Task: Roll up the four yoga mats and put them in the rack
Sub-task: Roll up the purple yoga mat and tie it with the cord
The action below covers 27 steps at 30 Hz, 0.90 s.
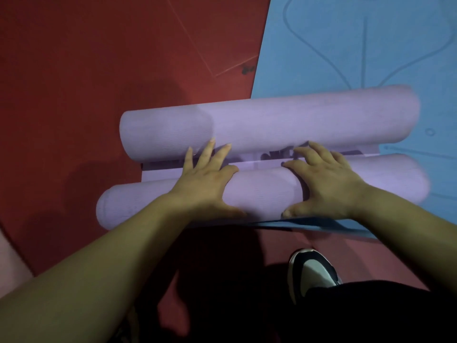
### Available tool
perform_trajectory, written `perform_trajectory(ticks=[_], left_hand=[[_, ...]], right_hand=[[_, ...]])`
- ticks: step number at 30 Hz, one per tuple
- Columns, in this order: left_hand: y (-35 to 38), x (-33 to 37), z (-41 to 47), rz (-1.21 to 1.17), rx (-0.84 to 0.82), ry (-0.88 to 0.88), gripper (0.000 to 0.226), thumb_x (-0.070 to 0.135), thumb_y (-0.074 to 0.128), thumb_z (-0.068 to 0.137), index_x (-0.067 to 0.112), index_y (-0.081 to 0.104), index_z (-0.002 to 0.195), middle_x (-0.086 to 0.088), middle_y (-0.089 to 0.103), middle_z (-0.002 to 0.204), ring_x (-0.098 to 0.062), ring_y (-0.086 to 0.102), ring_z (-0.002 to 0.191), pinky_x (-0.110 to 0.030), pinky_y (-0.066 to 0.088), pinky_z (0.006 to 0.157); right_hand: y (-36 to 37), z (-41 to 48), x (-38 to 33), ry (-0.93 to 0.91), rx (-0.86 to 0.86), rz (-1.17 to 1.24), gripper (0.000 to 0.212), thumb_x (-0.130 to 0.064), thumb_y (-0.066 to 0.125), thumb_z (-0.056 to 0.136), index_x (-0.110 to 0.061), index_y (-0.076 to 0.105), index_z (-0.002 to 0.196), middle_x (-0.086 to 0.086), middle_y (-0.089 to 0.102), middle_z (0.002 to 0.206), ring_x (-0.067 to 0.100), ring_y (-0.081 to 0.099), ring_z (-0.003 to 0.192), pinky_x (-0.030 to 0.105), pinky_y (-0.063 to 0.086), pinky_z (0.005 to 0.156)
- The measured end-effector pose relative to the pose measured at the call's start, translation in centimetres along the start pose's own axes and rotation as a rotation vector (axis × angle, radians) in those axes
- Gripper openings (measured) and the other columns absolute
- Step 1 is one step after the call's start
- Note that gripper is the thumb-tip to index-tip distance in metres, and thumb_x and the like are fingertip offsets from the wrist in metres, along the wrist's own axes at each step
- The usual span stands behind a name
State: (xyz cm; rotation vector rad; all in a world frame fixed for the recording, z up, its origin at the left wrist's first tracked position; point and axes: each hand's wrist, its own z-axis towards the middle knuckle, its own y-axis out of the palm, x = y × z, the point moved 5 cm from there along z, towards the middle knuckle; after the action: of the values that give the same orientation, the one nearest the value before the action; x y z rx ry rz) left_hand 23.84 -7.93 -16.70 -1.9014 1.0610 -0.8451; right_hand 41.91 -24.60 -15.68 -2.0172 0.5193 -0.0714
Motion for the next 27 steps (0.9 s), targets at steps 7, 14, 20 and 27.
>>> perform_trajectory(ticks=[7,14,20,27], left_hand=[[0.1,-0.2,-0.4,-0.052,0.060,-0.045,0.103,0.089,0.058,0.063,0.038,0.030,0.148,0.003,-0.024,0.166,-0.021,-0.025,0.152,-0.064,-0.006,0.121],[-1.0,-0.5,0.6,-0.083,0.009,-0.039,0.102,0.086,0.065,0.060,0.038,0.039,0.146,0.004,-0.018,0.168,-0.025,-0.024,0.153,-0.064,-0.006,0.121],[-0.6,-0.4,-0.3,-0.011,0.059,-0.074,0.111,0.086,0.063,0.064,0.040,0.019,0.155,0.004,-0.024,0.166,-0.023,-0.024,0.153,-0.063,-0.008,0.121],[-1.0,-1.2,0.6,-0.107,0.017,-0.083,0.112,0.085,0.068,0.058,0.047,0.022,0.153,0.007,-0.021,0.167,-0.026,-0.013,0.155,-0.064,0.001,0.121]], right_hand=[[-0.9,1.0,0.2,0.012,-0.006,0.019,0.125,-0.098,0.036,0.044,-0.037,0.032,0.153,0.001,0.006,0.167,0.028,-0.006,0.155,0.057,0.010,0.123],[-0.6,0.9,0.0,0.036,0.001,-0.025,0.127,-0.102,0.038,0.045,-0.036,0.029,0.152,0.001,0.010,0.168,0.030,0.002,0.155,0.060,0.011,0.122],[-2.2,2.8,0.6,0.020,-0.050,0.020,0.129,-0.101,0.037,0.041,-0.037,0.034,0.152,0.002,-0.002,0.169,0.032,-0.007,0.155,0.060,0.012,0.122],[-1.5,2.0,0.4,0.006,0.024,-0.069,0.126,-0.101,0.039,0.045,-0.035,0.026,0.152,0.006,0.000,0.169,0.034,0.000,0.155,0.062,0.013,0.121]])
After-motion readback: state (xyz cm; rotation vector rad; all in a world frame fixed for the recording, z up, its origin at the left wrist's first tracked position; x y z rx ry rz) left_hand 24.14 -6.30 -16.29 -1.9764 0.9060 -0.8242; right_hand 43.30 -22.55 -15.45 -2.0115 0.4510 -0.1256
